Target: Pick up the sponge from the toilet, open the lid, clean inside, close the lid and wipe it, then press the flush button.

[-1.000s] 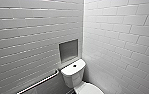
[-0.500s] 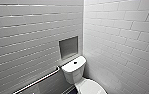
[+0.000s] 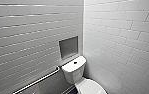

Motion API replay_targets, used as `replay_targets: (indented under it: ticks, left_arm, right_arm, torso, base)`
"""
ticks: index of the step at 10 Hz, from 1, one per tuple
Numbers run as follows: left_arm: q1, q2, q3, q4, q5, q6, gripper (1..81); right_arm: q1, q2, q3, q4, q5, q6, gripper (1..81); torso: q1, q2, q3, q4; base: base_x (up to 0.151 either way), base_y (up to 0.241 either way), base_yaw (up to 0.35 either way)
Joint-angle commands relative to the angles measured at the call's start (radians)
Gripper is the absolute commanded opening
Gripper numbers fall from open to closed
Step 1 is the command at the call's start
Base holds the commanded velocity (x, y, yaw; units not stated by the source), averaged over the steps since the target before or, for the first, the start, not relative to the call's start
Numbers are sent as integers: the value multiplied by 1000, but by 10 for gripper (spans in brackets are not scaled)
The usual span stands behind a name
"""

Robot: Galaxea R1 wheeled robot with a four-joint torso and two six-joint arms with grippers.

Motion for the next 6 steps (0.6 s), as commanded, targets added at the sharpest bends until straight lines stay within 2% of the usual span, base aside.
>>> replay_targets:
  ticks: [1,3,4,6]
  left_arm:
    - [-27,-1,8,-9,73,3,811]
    - [-27,2,8,-7,70,3,811]
    - [-29,5,8,-6,72,3,811]
    - [-27,6,6,-6,70,5,811]
  right_arm:
    - [10,-1,18,720,42,-671,10]
    - [29,-1,13,811,25,-671,10]
    - [24,5,10,824,25,-669,10]
    - [27,17,10,828,25,-668,10]
  torso:
    - [0,0,0,0]
    - [0,0,0,0]
    - [-64,100,0,0]
    - [-78,120,0,0]
  base:
    - [0,0,0]
    - [0,0,0]
    - [0,0,0]
    - [0,0,0]
